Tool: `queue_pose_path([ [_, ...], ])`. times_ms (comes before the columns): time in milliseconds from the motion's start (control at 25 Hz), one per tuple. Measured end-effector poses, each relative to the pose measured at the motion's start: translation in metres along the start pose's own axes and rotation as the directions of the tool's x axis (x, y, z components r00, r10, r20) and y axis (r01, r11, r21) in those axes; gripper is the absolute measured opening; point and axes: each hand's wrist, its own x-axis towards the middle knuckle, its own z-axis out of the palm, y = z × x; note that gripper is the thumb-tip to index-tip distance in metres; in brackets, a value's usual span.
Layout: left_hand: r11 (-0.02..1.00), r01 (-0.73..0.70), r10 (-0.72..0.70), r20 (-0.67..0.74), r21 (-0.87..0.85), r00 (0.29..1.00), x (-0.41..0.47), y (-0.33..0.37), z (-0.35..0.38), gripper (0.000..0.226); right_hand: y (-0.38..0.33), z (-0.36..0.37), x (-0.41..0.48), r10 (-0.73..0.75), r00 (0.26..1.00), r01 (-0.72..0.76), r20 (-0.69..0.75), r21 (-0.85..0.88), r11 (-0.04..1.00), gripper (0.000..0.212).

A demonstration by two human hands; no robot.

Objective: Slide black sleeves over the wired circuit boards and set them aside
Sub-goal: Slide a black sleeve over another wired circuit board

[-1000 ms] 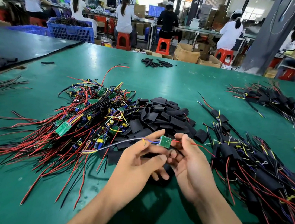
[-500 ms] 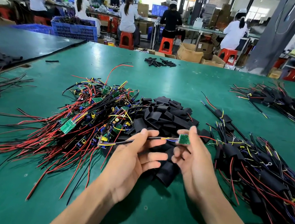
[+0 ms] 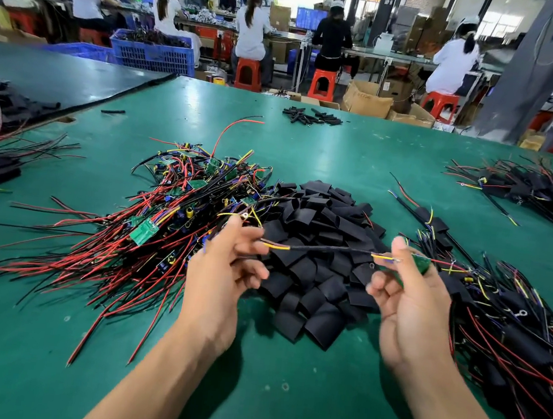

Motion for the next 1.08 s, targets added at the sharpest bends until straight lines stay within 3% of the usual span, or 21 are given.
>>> queue_pose_path([
  [80, 0.999, -0.021, 0.018, -0.068, -0.039, 0.998, 0.005, 0.007, -0.006, 0.041, -0.001, 0.000, 0.002, -0.005, 1.000, 0.005, -0.016, -0.001, 1.000, 0.015],
  [200, 1.000, 0.009, -0.008, -0.097, 0.009, 0.995, 0.006, 0.007, -0.007, 0.035, 0.000, 0.001, -0.001, 0.076, 0.993, -0.083, 0.090, 0.078, 0.994, 0.019],
  [320, 0.973, 0.220, -0.226, 0.095, 0.073, 0.969, 0.003, 0.002, -0.002, 0.032, 0.003, 0.003, -0.008, 0.155, 0.943, -0.180, 0.294, 0.059, 0.982, 0.024],
  [440, 0.865, 0.456, -0.501, 0.422, 0.211, 0.755, -0.005, 0.001, 0.003, 0.044, 0.004, 0.004, -0.014, 0.161, 0.864, -0.177, 0.477, -0.012, 0.984, 0.039],
  [520, 0.850, 0.431, -0.525, 0.552, 0.303, 0.648, -0.010, -0.005, 0.005, 0.048, 0.004, 0.007, -0.017, 0.167, 0.839, -0.125, 0.517, -0.117, 0.985, 0.040],
  [600, 0.880, 0.385, -0.471, 0.599, 0.277, 0.648, -0.012, -0.011, 0.006, 0.043, 0.005, 0.009, -0.021, 0.178, 0.822, -0.140, 0.541, -0.112, 0.984, 0.037],
  [760, 0.912, 0.362, -0.395, 0.643, 0.191, 0.656, -0.012, -0.012, 0.003, 0.033, 0.008, 0.008, -0.025, 0.207, 0.768, -0.188, 0.607, -0.096, 0.978, 0.052],
  [1080, 0.879, 0.477, -0.387, 0.585, 0.000, 0.713, -0.008, -0.005, 0.002, 0.026, 0.012, 0.008, -0.021, 0.126, 0.852, -0.108, 0.508, -0.065, 0.992, 0.040],
])
